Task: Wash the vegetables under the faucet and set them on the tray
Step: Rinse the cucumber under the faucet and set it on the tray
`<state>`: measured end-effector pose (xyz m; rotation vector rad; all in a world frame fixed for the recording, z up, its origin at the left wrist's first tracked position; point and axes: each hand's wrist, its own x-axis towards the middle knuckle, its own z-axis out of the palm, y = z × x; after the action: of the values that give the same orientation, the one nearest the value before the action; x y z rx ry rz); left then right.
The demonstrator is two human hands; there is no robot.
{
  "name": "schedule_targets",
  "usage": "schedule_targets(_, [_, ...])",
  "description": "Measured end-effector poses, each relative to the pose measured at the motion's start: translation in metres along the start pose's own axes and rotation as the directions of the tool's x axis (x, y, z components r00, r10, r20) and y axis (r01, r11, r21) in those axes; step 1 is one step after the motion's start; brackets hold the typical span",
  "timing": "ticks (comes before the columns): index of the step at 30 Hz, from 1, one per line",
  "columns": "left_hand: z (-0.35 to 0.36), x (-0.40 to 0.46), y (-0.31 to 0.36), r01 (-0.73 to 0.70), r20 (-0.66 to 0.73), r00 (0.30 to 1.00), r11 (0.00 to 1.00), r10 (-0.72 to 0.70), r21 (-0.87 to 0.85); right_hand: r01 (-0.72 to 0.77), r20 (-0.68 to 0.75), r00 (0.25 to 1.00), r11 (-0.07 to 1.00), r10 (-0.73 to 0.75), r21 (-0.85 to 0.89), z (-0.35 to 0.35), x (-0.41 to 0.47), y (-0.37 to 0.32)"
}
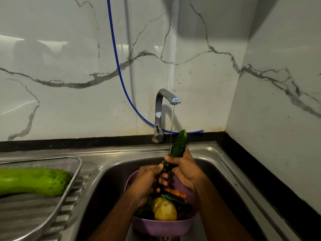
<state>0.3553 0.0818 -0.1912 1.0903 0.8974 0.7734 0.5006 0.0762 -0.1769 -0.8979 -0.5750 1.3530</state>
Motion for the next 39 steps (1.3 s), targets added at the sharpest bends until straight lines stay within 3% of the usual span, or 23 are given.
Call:
schedule_targets(4, [-0.002, -0.001, 0.001, 0.004, -0.040, 0.999, 0.992, 0.001, 0.123, -0.049, -0.075, 0.996, 0.999, 0.049, 0.001, 0.004, -0.001, 0.001])
schedule_targets(10, [-0.002, 0.000, 0.001, -0.284, -0.116, 0.939, 0.920, 0.324, 0.271, -0.129, -0.091, 0.988, 0.989, 0.122, -0.076, 0.008, -0.001, 0.007])
schedule_targets(13, [-0.010, 0.005, -0.003, -0.309, -0.093, 0.922, 0.861, 0.375, 0.404, -0.101, -0.016, 0.995, 0.993, 0.100, -0.069, 0.011, -0.005, 0.009])
schedule_targets(15, [-0.009, 0.004, -0.003, -0.292, -0.095, 0.934, 0.887, 0.346, 0.357, -0.086, 0.029, 0.996, 0.994, 0.088, -0.071, 0.010, -0.006, 0.011])
schedule_targets(21, [-0.004, -0.001, 0.001, -0.149, 0.031, 0.988, 0.989, 0.150, -0.026, -0.061, 0.106, 0.993, 0.997, 0.056, 0.048, 0.008, -0.008, 0.006])
schedule_targets(28, [0.003, -0.007, 0.006, 0.060, 0.238, 0.971, 0.974, -0.006, -0.220, -0.043, -0.041, 0.998, 0.999, 0.044, 0.018, 0.014, -0.006, 0.002])
schedule_targets(33, [-0.005, 0.000, 0.001, 0.061, 0.152, 0.987, 0.994, -0.047, -0.087, -0.091, -0.088, 0.992, 0.995, 0.094, 0.032, 0.019, -0.002, 0.006])
schedule_targets(39, [-0.002, 0.001, 0.002, 0.003, 0.085, 0.996, 0.997, 0.005, -0.083, -0.078, 0.093, 0.992, 0.991, 0.088, -0.110, 0.011, -0.007, 0.009])
